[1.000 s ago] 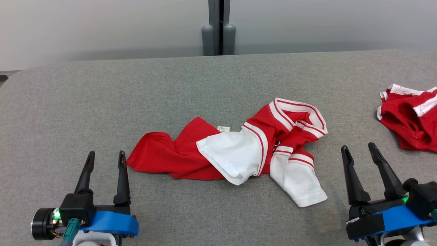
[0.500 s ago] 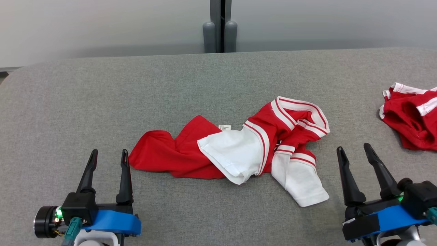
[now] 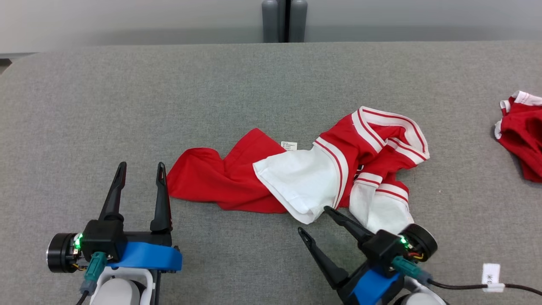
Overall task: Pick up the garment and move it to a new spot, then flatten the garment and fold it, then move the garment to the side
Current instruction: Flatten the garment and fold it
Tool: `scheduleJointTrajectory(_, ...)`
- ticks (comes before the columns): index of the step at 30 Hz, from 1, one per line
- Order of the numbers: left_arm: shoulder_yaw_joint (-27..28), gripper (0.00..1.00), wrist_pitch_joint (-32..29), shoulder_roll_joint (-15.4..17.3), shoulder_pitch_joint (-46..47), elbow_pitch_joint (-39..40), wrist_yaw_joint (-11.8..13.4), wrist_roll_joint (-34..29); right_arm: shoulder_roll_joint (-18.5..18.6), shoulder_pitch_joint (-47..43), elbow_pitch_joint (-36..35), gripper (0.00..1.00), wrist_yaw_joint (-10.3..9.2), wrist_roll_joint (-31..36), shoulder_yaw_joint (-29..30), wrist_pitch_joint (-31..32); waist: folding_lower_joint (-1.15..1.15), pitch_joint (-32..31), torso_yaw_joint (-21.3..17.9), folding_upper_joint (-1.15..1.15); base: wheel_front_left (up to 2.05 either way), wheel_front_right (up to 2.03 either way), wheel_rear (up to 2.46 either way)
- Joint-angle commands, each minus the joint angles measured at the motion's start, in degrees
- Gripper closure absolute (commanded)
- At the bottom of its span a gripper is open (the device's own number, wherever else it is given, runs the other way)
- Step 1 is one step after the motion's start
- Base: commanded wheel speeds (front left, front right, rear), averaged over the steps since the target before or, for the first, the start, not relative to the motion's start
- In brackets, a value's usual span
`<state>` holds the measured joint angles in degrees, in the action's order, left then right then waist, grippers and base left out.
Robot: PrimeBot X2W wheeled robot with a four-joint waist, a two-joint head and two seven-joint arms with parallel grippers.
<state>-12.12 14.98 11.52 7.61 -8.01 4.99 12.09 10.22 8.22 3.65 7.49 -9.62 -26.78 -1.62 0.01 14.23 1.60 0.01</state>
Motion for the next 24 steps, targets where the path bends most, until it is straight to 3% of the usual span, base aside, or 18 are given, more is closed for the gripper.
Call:
scheduleJointTrajectory(1,-0.2,0.00,0.2,-0.2,1.2,-0.2,-0.1,-0.2,1.1,2.7,1.9,0.00,0.01,1.5,-2.2,0.0,-0.01,1.0,0.8,-0.01,0.00,0.00,0.00)
scheduleJointTrajectory(7,0.2,0.00,0.2,-0.7,2.2,-0.6,-0.3,-0.1,2.8,8.5,7.5,0.00,0.01,7.3,-7.1,1.3,-0.01,1.8,1.1,-0.01,0.00,0.00,0.00)
scheduleJointTrajectory(8,0.3,0.00,0.2,-0.8,2.1,-0.7,-0.4,-0.2,2.7,9.0,8.3,0.52,0.01,7.5,-7.3,1.7,-0.01,1.9,1.1,-0.01,0.00,0.00,0.00)
scheduleJointTrajectory(9,0.3,0.00,0.2,-0.8,2.1,-0.6,-0.4,-0.2,2.6,9.5,8.9,0.71,0.01,7.8,-7.0,1.8,-0.01,1.9,1.1,-0.01,0.00,0.00,0.00)
scheduleJointTrajectory(10,0.4,0.00,0.2,-0.9,2.1,-0.5,-0.5,-0.3,2.3,9.9,9.1,1.00,0.01,7.7,-6.4,1.5,-0.01,1.9,1.1,-0.01,0.00,0.00,0.00)
scheduleJointTrajectory(24,1.5,0.00,0.3,-1.3,1.3,0.4,-0.8,-1.1,-2.2,5.9,3.9,1.00,0.01,1.1,6.0,-6.8,-0.01,1.7,-0.6,-0.01,0.00,0.00,0.00)
